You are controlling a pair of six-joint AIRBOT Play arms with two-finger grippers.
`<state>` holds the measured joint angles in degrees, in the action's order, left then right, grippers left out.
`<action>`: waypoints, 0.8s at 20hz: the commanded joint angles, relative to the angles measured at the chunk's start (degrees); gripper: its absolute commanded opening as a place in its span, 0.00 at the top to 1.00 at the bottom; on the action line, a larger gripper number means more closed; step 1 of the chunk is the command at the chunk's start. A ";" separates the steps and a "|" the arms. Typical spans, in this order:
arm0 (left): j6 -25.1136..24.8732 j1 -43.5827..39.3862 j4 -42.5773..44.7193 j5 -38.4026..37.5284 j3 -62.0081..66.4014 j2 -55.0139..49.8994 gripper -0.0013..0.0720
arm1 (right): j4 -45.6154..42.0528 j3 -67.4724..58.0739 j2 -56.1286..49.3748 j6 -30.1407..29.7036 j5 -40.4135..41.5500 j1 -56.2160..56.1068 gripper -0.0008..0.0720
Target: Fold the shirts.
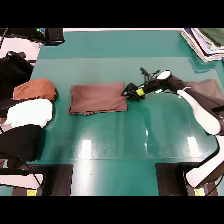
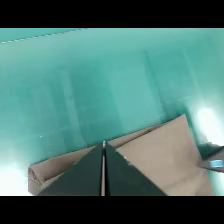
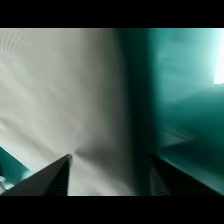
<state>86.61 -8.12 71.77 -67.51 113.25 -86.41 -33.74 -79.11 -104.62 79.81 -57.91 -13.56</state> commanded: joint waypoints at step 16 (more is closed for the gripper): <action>-2.67 -9.35 -4.70 0.96 0.04 0.00 0.95 | -26.03 -20.44 9.70 5.20 -7.78 25.40 0.97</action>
<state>85.06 -14.83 67.09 -67.70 113.25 -86.41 -49.74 -99.20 -100.27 82.46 -62.22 1.50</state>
